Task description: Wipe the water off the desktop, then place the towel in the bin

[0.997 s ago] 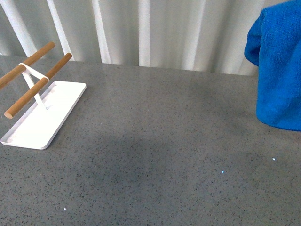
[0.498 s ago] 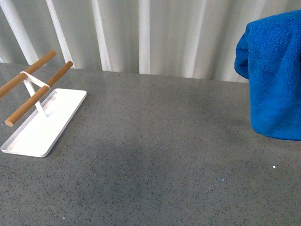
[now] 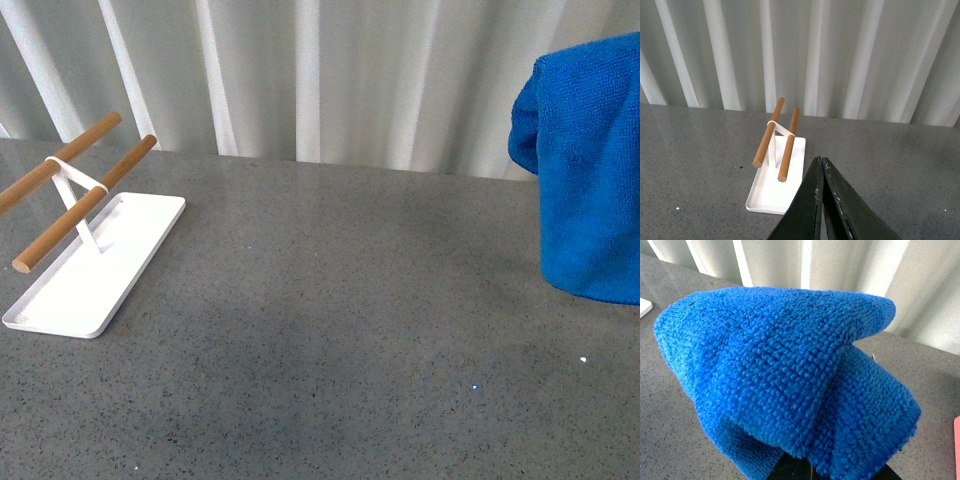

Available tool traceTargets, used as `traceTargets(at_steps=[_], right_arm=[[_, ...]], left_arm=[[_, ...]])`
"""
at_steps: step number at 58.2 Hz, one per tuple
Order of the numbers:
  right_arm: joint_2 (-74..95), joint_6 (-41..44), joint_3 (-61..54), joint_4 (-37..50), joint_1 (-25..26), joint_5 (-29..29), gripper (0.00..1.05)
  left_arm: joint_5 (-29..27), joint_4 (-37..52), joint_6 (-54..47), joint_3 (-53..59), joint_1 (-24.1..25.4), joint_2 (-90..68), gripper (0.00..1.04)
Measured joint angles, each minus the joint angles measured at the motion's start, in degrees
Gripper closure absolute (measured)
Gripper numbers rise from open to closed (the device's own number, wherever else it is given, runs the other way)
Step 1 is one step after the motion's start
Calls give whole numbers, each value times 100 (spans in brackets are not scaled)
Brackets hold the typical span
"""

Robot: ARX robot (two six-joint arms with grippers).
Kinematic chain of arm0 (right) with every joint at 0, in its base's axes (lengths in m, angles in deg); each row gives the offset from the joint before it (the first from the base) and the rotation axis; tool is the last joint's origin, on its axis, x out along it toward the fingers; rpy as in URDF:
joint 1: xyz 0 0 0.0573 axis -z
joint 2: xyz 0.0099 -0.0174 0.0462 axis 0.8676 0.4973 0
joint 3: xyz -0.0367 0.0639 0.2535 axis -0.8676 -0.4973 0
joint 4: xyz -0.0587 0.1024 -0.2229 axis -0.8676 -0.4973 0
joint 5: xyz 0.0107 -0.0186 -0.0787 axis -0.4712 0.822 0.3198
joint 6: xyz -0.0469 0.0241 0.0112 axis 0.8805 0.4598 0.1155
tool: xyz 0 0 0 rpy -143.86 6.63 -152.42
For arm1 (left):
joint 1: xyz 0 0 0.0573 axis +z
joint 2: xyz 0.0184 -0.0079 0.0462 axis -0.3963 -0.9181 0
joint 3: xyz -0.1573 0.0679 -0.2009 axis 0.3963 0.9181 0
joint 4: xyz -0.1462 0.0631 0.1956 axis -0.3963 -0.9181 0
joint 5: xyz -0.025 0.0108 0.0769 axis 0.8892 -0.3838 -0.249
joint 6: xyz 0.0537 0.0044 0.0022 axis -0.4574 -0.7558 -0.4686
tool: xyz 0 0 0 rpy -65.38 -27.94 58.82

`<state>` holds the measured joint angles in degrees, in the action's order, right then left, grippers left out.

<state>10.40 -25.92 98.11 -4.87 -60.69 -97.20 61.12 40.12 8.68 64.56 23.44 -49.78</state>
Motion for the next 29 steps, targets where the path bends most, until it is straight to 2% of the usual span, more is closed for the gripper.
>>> traceTargets(at_steps=[9,18,21,29], right_arm=[[-20,0,-17,2,-7,-2,101],[-17,2,-11,-101,-35,70,101],[33,24,50,-249,-57,131,101],[404,201,369,-752,-90,363,101]], left_arm=[[0,-24,0,0,0,0,101],[0,-26,0,0,0,0,75],[0,-28,0,0,0,0,63],[0,-28,0,0,0,2,41]])
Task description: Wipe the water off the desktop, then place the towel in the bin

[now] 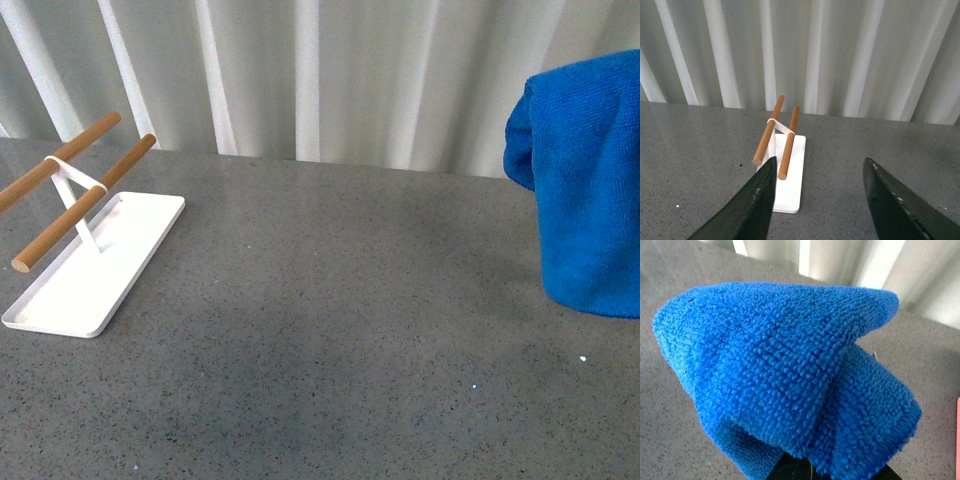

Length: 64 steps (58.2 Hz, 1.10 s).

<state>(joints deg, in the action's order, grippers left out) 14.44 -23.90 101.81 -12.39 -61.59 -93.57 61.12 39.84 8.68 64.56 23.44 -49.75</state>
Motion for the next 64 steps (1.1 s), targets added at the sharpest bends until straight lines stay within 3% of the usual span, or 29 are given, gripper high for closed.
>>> traceTargets(at_steps=[11,13,32,46,53,64], right_arm=[[1056,225,402,-144,-13,326,101],[1244,236,446,-114,-13,345,101],[2614,111,376,505,31,249,101],[3008,153,179,866,422,59,101],[3237,330,315,909,846,-55,101],[3464,992,634,841,966,142,101]], left_arm=[[0,0,0,0,0,0,7],[0,0,-9,0,0,0,5],[0,0,-11,0,0,0,7],[2,0,-13,0,0,0,7],[0,0,-13,0,0,0,7],[2,0,-13,0,0,0,7]])
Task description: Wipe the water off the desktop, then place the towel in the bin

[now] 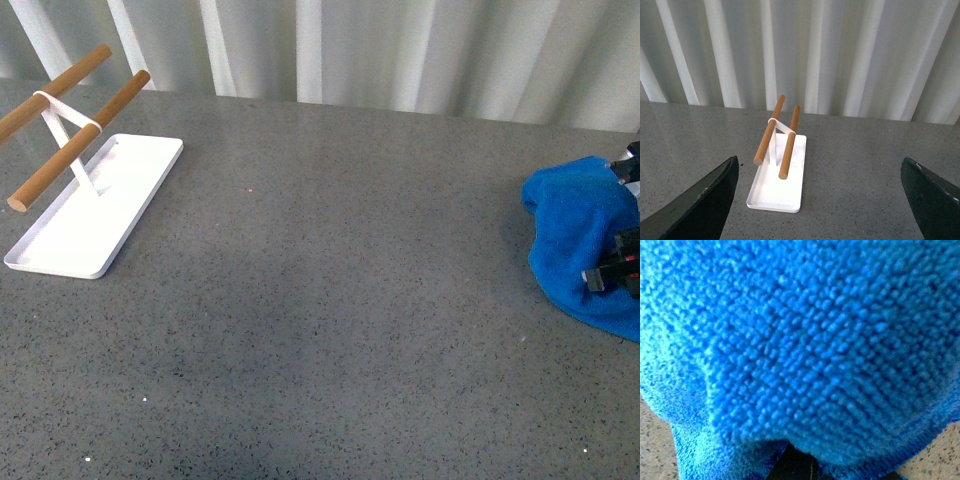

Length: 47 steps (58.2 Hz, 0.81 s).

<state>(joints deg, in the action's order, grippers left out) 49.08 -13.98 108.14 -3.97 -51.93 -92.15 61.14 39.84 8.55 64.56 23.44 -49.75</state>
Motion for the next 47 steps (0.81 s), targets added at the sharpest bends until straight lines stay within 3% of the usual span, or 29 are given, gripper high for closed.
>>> traceTargets(at_steps=[13,24,47], right_arm=[[372,586,802,-114,-55,588,101],[748,643,1593,-254,-238,737,101],[1154,-39,2691,-885,-1180,424,101]], left_arm=[[-2,0,0,0,0,0,7],[-2,0,0,0,0,0,7],[-2,0,0,0,0,0,7]])
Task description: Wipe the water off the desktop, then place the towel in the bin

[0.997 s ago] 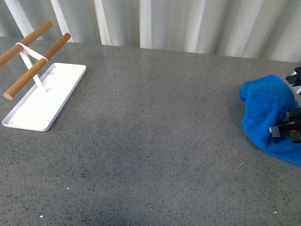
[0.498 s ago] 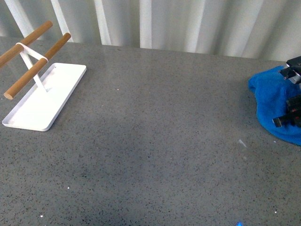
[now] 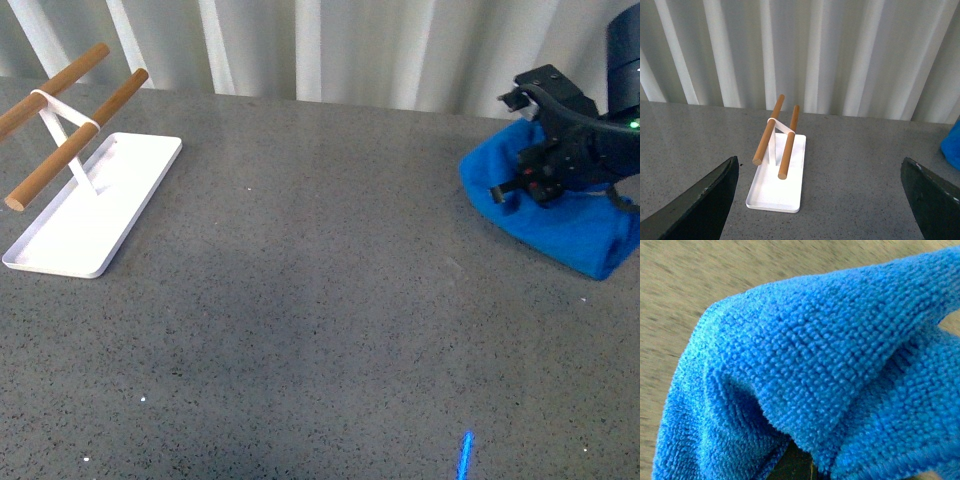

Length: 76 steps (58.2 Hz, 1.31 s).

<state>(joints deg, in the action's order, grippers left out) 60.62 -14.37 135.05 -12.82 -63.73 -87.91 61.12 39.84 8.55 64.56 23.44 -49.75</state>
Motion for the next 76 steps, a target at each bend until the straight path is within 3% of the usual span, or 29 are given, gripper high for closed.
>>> traceTargets(at_steps=[15,26,36,48,61,76], right_arm=[[-531,-210,-748,236,-682,-437,101],[-1379,-208,-1838,638,-647,-695,101],[-2415,-39,-3285,835,-15,-905,101],[-3021,247,-4140,824,640,-1123,101],[-3738,629,-4273,435,1202,-1290,101],[-4448,975,-3620,-310,1679,-1285,101]], left_arm=[[0,0,0,0,0,2,7],[0,0,-2,0,0,2,7],[0,0,0,0,0,2,7],[2,0,0,0,0,2,7],[0,0,-2,0,0,2,7],[2,0,0,0,0,2,7]])
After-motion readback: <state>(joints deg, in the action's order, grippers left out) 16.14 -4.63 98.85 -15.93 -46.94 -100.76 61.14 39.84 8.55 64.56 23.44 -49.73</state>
